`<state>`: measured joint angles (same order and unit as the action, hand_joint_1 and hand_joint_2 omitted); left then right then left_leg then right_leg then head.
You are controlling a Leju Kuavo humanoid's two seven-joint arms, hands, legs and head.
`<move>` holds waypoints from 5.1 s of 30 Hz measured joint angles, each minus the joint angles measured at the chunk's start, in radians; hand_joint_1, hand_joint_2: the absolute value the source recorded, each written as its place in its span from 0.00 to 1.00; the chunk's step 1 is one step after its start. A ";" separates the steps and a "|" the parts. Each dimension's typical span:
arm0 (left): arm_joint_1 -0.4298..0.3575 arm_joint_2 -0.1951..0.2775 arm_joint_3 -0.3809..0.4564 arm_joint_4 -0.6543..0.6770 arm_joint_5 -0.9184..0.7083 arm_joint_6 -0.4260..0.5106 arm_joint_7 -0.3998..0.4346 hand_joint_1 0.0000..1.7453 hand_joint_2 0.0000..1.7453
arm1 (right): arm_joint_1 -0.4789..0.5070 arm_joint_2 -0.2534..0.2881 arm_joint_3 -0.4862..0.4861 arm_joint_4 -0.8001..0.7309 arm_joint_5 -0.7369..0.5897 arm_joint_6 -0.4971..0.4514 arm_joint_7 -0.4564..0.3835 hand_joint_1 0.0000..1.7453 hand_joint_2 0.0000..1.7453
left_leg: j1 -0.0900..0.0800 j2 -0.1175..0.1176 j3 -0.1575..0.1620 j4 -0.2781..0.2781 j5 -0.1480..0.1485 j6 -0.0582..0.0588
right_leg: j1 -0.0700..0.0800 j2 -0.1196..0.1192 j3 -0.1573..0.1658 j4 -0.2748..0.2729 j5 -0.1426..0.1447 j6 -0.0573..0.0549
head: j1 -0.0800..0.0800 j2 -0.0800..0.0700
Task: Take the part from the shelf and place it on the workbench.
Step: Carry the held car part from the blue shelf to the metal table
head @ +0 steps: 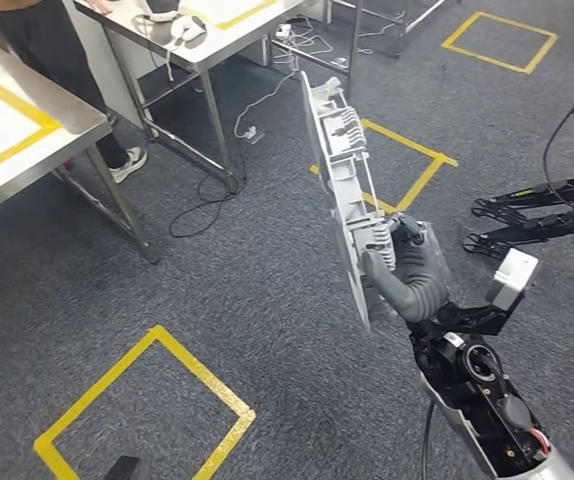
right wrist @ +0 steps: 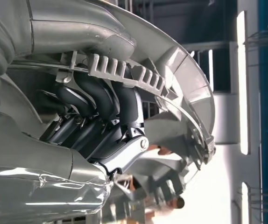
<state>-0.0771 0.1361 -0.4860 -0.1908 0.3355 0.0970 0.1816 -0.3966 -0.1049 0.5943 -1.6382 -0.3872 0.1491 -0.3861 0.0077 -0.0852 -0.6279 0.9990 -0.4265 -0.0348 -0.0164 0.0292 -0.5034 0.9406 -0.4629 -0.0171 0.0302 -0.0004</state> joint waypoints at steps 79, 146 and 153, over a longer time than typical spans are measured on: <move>-0.004 -0.016 -0.041 0.001 0.116 0.068 0.045 0.00 1.00 | 0.037 -0.017 -0.043 0.040 -0.036 -0.014 0.017 1.00 1.00 | 0.003 0.077 0.052 -0.067 0.028 0.047 | 0.003 -0.041 -0.088 0.240 -0.144 0.045 | -0.029 0.000; 0.001 0.005 -0.042 0.001 0.130 0.017 0.015 0.00 1.00 | 0.139 -0.039 -0.145 -0.002 -0.007 -0.055 -0.009 1.00 1.00 | -0.002 0.029 0.057 -0.064 0.021 0.022 | 0.008 -0.012 -0.014 0.013 0.000 0.020 | -0.036 0.000; 0.001 0.009 -0.042 0.001 0.129 0.017 0.015 0.00 1.00 | 0.143 -0.039 -0.145 -0.003 -0.008 -0.055 -0.015 1.00 1.00 | -0.007 0.029 0.056 -0.059 0.016 0.037 | 0.002 -0.012 -0.011 0.004 0.003 0.029 | -0.041 0.000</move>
<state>-0.0758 0.1455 -0.5279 -0.1900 0.4649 0.1137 0.1966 -0.2540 -0.1442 0.4493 -1.6411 -0.3951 0.0939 -0.4011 0.0008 -0.0565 -0.5717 0.9401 -0.4105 0.0019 -0.0148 0.0174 -0.5145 0.9444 -0.4597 0.0123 -0.0104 -0.0004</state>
